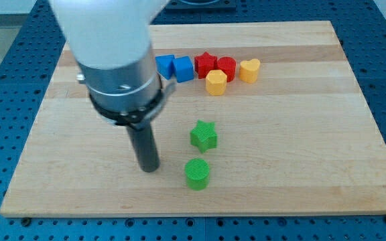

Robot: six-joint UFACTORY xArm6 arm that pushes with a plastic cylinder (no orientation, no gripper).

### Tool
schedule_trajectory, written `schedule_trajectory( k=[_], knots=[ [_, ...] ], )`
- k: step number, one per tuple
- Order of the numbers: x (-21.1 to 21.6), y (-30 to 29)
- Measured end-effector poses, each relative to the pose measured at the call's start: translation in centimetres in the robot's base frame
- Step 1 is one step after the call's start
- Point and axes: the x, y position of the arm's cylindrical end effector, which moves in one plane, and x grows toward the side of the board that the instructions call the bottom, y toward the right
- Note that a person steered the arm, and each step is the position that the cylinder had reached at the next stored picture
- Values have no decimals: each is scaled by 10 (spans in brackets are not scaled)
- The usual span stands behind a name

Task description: Push the green star below the yellow hexagon

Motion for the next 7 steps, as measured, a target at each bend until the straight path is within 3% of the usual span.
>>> schedule_trajectory(
  k=[3,6,7],
  knots=[
    [-6,85],
    [-117,90],
    [-110,90]
  ],
)
